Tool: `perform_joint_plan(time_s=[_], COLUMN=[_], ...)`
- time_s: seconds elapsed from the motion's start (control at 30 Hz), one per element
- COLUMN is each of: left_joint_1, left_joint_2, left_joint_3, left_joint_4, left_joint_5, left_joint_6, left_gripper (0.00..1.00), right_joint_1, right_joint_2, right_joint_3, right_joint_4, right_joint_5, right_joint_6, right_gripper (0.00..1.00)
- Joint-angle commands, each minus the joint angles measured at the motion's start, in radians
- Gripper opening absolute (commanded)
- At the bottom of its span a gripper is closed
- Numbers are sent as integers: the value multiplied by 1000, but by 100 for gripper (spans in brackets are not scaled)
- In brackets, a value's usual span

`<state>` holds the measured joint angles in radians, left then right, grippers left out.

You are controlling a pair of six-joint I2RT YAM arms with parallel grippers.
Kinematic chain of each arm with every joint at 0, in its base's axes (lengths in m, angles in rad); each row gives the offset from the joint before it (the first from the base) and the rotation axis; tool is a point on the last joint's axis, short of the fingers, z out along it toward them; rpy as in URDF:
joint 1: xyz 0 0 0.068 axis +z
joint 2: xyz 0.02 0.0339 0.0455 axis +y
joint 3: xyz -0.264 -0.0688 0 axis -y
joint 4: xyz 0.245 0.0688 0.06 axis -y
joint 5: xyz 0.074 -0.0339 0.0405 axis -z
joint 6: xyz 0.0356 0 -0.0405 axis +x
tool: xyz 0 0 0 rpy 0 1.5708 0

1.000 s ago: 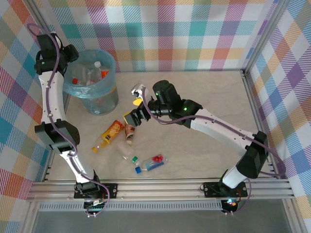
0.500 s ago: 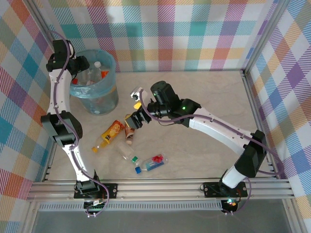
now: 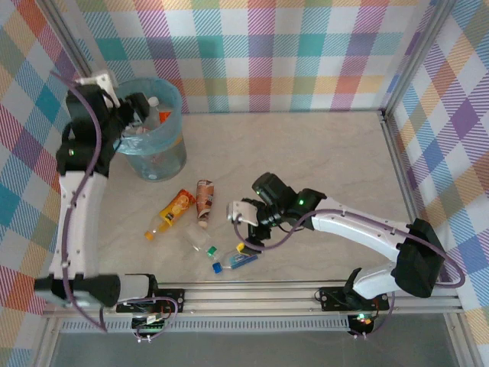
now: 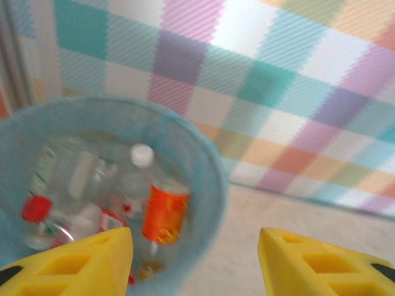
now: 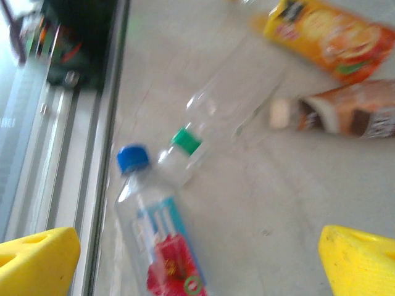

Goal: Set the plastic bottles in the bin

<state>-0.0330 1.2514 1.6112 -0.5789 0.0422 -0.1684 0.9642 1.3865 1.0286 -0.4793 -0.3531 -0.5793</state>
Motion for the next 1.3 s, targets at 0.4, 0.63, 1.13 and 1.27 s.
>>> perform_joint_plan(time_s=[0.4, 0.63, 1.13, 1.27], left_joint_1=[-139, -138, -140, -140], left_joint_2=[-425, -415, -368, -361], left_joint_3=[-459, -425, -374, -364], left_joint_4=[53, 2, 31, 76], left_joint_5=[193, 152, 209, 242], left_joint_6=[34, 76, 96, 87], left_gripper=[71, 71, 72, 72], right_joint_1=[132, 164, 165, 164], right_joint_2=[179, 298, 238, 177], right_joint_3=[-71, -41, -56, -67], right_joint_4=[109, 99, 28, -9], right_joint_5=[93, 189, 221, 235], right_joint_6=[-234, -248, -204, -152], right_gripper=[99, 93, 59, 55])
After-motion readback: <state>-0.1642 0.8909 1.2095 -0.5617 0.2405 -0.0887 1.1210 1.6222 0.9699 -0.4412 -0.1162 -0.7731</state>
